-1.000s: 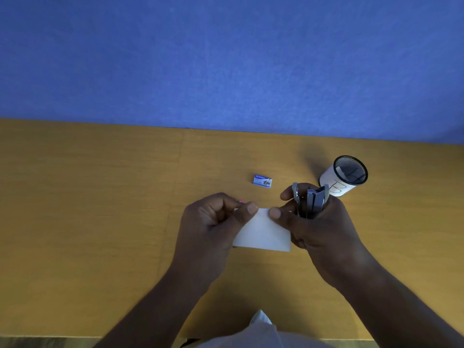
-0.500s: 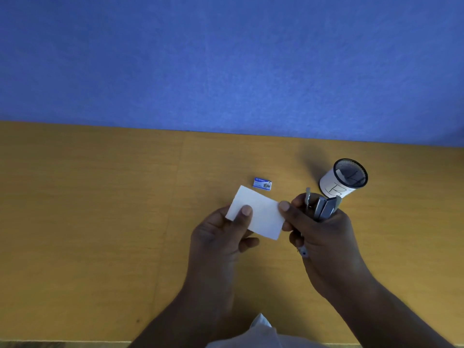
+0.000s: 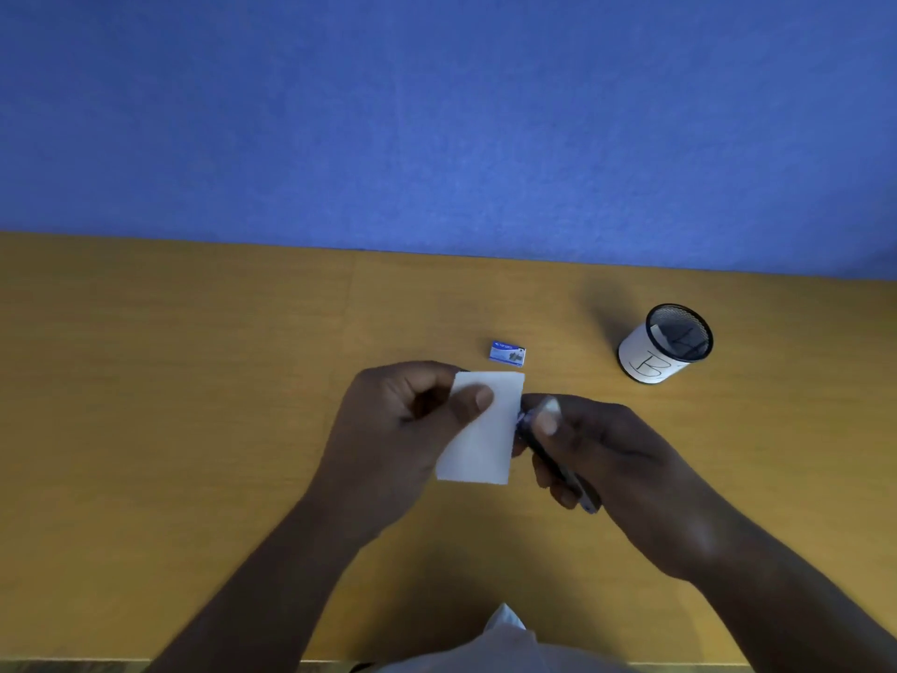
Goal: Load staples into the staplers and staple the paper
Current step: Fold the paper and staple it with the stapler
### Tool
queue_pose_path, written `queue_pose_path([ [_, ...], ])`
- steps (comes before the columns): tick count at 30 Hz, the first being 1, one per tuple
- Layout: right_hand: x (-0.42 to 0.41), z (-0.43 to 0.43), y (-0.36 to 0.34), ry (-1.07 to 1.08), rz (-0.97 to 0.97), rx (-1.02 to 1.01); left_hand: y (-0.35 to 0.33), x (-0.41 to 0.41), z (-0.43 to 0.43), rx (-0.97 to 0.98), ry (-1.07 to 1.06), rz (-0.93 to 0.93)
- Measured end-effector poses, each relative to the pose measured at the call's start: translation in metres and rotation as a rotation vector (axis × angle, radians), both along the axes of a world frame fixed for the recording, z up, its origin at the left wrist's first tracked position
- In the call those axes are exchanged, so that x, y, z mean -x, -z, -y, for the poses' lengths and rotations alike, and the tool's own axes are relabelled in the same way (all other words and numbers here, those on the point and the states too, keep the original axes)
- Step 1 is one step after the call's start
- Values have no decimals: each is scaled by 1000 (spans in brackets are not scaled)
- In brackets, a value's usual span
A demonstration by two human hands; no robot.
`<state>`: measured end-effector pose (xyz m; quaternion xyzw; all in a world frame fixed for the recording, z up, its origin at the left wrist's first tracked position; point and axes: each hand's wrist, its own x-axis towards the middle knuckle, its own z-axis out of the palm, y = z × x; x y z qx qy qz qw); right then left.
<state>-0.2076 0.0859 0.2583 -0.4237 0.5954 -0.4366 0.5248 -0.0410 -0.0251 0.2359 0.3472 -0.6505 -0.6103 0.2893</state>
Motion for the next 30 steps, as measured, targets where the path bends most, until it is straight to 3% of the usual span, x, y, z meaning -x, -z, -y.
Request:
queue_pose_path([
  [6, 3, 2, 2, -80, -23, 4, -9, 2, 1, 91, 99, 51],
  [16, 3, -1, 4, -126, 55, -11, -12, 1, 6, -10, 223, 80],
  [30, -1, 1, 7, 7, 57, 64, -16, 3, 1, -47, 89, 22],
])
